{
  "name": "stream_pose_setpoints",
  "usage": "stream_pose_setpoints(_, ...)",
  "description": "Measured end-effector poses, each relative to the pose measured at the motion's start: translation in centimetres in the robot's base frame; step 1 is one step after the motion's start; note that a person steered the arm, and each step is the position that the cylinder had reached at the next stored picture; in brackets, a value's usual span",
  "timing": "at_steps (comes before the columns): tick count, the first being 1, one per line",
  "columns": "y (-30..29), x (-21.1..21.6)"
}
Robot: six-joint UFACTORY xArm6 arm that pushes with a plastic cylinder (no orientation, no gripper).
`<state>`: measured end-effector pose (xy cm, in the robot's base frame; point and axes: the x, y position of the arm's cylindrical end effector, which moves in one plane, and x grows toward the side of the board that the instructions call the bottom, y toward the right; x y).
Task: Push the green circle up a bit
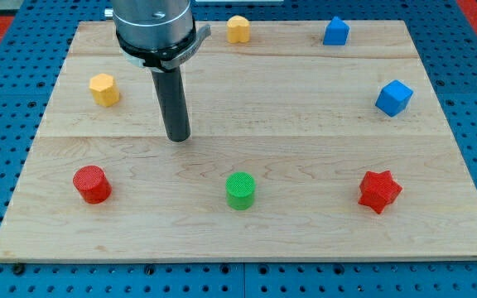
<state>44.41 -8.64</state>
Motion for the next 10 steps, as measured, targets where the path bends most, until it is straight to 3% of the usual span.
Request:
stream_pose_setpoints(3,0.6,-1.3)
stream_pose_setpoints(4,6.9,-3.9)
stream_pose_setpoints(5,13.9,0.3)
stream_pose_setpoints(6,18.4,-0.1)
stream_pose_setpoints(7,23.0,2.8)
stream_pose_setpoints(8,32.2,8.5)
stream_pose_setpoints(9,34.7,11.4)
stream_pose_setpoints(10,28.8,15.4)
